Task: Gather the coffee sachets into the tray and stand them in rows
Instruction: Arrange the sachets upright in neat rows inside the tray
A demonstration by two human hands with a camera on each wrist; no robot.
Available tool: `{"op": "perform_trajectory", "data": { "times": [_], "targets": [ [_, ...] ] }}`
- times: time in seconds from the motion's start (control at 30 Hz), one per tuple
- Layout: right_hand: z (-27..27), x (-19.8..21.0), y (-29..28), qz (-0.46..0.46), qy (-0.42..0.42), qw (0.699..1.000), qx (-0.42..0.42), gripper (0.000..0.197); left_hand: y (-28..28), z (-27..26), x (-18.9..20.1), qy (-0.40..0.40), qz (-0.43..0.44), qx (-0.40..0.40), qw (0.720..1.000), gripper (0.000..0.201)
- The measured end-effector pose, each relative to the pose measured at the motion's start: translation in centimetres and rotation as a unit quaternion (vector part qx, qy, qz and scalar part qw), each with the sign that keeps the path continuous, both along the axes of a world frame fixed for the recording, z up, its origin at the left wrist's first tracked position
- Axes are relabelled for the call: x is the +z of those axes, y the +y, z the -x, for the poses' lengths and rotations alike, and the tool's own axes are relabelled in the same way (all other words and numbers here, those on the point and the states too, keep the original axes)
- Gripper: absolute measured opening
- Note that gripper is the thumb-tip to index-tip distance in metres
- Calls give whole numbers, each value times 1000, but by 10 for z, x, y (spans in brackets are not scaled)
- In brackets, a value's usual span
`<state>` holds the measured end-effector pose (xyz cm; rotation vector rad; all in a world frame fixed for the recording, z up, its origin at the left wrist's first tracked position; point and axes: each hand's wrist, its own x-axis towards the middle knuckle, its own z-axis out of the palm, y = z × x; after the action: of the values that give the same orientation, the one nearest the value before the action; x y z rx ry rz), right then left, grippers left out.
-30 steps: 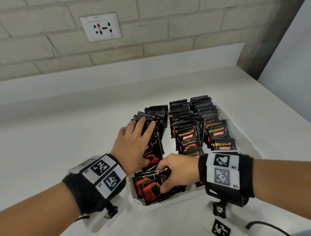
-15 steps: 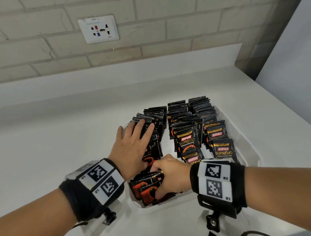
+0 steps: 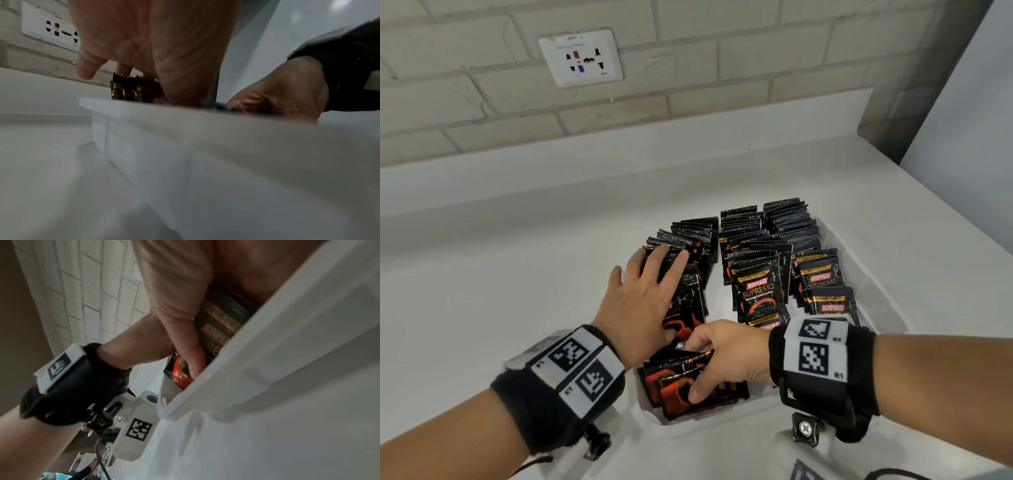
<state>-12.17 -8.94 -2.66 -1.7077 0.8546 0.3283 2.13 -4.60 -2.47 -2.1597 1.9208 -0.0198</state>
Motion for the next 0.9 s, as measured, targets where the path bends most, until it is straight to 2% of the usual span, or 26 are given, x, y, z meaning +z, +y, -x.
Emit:
{"op": "perform_trajectory", "data": {
  "times": [0.13,0.23,0.47,0.6,0.73,0.83,0.9],
  "targets": [
    [0,-3,0,-3,5,1000,15,61,0,-2,0,5,-1,5,1000,107],
    [0,-5,2,-15,-9,1000,3,53,0,-3,0,5,-1,6,1000,107],
    [6,1,6,53,-12,998,11,57,0,-2,0,12,12,2,1000,107],
    [6,6,7,106,-21,991,75,35,-1,-2,3,15,14,-2,1000,108],
    [12,11,5,164,-42,977,130,26,-1,-2,5,11,12,1,1000,112],
    [20,20,2,194,-80,967,147,16,2,0,10,32,23,-17,999,117],
    [27,26,0,195,-98,966,141,12,4,-4,8,53,69,-22,996,112]
  ]
}}
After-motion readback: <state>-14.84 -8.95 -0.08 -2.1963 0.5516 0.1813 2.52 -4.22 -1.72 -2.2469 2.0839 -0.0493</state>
